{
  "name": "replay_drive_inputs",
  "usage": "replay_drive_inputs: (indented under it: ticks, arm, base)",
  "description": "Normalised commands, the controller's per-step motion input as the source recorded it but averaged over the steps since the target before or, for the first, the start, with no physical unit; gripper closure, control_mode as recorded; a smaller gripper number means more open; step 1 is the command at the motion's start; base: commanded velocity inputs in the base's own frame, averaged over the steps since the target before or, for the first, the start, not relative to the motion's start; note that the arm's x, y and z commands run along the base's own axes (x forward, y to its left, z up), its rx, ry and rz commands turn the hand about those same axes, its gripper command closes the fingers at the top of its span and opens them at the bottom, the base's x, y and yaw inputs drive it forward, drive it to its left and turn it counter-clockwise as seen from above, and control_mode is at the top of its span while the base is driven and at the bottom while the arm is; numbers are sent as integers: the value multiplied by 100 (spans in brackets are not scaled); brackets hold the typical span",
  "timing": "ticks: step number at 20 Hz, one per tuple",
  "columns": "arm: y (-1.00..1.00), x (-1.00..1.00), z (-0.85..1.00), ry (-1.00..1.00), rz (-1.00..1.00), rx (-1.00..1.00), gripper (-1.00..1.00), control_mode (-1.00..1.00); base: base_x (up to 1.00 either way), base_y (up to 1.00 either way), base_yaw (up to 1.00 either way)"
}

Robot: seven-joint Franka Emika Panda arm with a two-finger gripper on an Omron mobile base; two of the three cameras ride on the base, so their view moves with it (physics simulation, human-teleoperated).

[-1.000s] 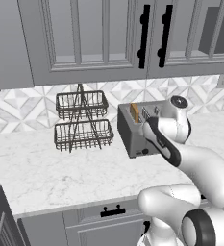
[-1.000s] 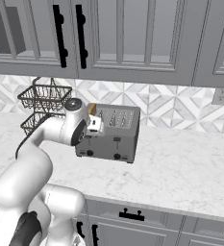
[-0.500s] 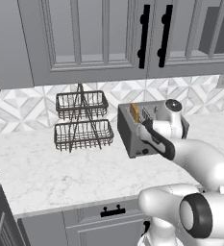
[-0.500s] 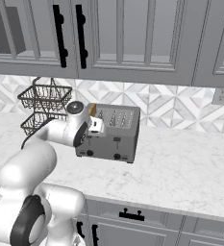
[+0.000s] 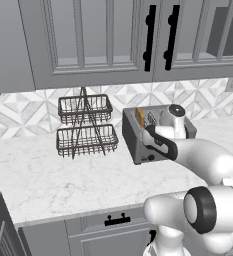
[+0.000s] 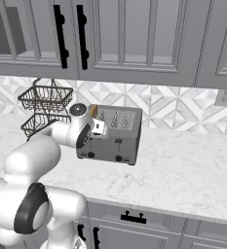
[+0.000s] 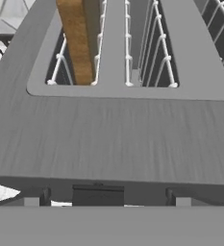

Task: Start the toaster. Once the lever pops up, take the bread to the plate on the dining counter.

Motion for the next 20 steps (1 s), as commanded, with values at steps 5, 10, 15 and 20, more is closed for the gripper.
replay_drive_inputs:
  ticks: [5, 10, 15, 20]
  arm:
    - [0, 4, -2, 2, 0, 0, -100, -100]
    - [2, -8, 2, 1, 1, 0, -100, -100]
    - [2, 0, -3, -1, 1, 0, -100, -100]
    - [0, 7, -3, 0, 0, 0, -100, -100]
  base:
    - [0, 0, 0]
    - [0, 0, 0]
    - [0, 0, 0]
    - [0, 0, 0]
